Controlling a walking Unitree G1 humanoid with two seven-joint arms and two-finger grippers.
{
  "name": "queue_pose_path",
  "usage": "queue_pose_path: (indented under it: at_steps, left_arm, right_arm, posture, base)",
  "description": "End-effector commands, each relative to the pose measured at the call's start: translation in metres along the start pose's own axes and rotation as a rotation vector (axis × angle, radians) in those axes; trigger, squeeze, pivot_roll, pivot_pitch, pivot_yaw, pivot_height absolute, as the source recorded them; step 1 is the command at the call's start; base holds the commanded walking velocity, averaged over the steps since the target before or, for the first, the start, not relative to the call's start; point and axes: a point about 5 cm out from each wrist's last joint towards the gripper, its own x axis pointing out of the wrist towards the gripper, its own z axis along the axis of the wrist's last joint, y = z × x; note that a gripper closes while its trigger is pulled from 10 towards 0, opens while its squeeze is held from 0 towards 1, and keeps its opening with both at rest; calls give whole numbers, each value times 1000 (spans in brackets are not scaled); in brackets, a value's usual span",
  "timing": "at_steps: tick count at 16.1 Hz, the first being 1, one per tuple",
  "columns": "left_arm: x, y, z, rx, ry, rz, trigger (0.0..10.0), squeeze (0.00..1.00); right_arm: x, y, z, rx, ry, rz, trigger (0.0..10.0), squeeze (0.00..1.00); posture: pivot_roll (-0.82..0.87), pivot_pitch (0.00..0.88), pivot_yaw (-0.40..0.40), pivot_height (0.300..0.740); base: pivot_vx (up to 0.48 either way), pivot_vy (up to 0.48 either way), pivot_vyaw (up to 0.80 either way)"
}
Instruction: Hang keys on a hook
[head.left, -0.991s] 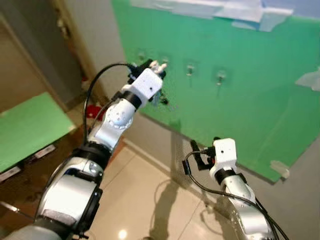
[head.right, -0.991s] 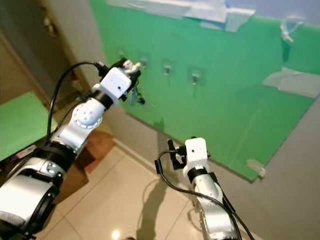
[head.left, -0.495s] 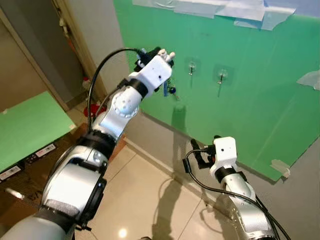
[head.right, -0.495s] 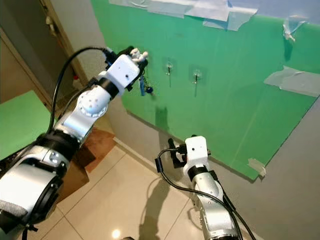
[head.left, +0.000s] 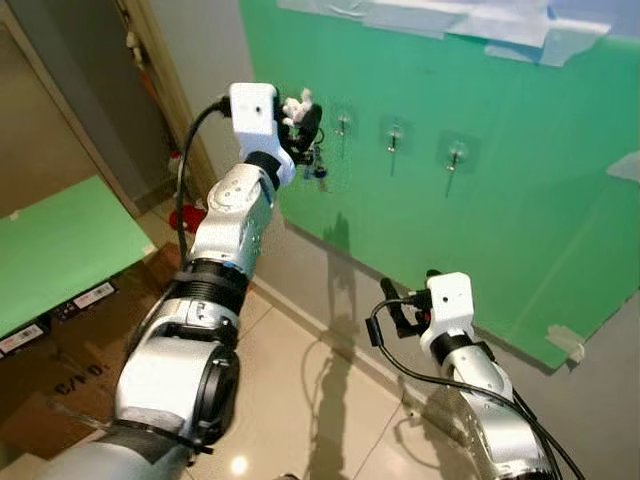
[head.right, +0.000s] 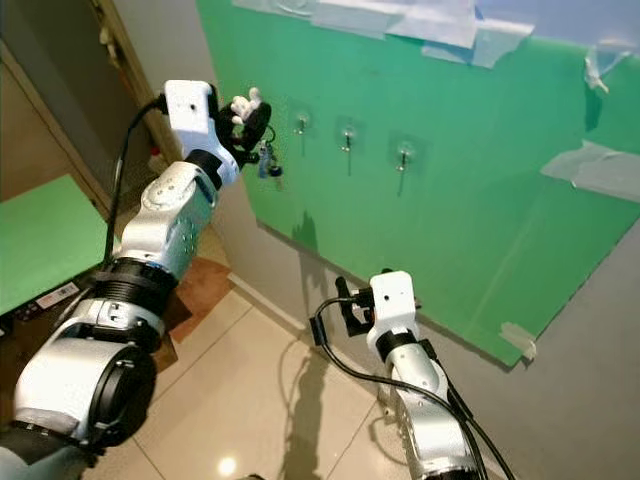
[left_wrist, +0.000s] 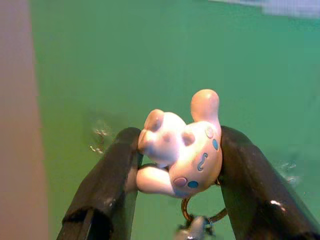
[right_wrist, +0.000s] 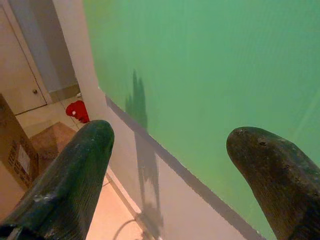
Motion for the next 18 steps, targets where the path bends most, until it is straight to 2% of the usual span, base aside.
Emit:
queue_pose_path:
  at_steps: [1, 4, 5, 6, 9, 12, 14, 16, 18]
  left_arm:
    - [-3, 6, 2, -140, 4, 19, 0, 0]
    - [-2, 7, 1, -386, 41, 44, 0, 0]
    - [-2, 7, 0, -403, 49, 44, 0, 0]
    - [-3, 7, -1, -387, 74, 47, 0, 0]
    - [3, 0, 6, -162, 127, 13, 0, 0]
    - [12, -7, 17, 1, 177, -25, 0, 0]
    - [14, -9, 20, 42, 189, -34, 0, 0]
    - [18, -15, 23, 73, 199, -61, 0, 0]
    - [20, -19, 23, 77, 210, -76, 0, 0]
  right_arm:
    - [2, 2, -1, 3, 10, 20, 10000, 0]
    - [3, 2, 1, 0, 8, 26, 10000, 0]
    - [3, 2, 1, -1, 7, 26, 10000, 0]
    - [4, 1, 1, -1, 7, 26, 10000, 0]
    - [5, 7, 5, 26, -5, 39, 10000, 0]
    - [15, 24, 28, 152, -48, 110, 10000, 0]
    - [21, 30, 40, 182, -54, 157, 10000, 0]
    - [30, 36, 65, 228, -84, 260, 10000, 0]
    - [40, 35, 70, 285, -57, 313, 10000, 0]
  posture:
    - [-93, 0, 113, 740]
    - [-96, 0, 113, 740]
    - [-96, 0, 113, 740]
    - [-98, 0, 115, 740]
    - [-83, 0, 127, 740]
    - [-74, 0, 152, 740]
    - [-74, 0, 160, 740]
    - [-82, 0, 164, 740]
    - [-86, 0, 156, 740]
  base:
    - [0, 0, 0]
    - [0, 0, 0]
    - [0, 0, 0]
    - [0, 0, 0]
    - [0, 0, 0]
    - [0, 0, 0]
    - [0, 0, 0]
    - [0, 0, 0]
    - [0, 0, 0]
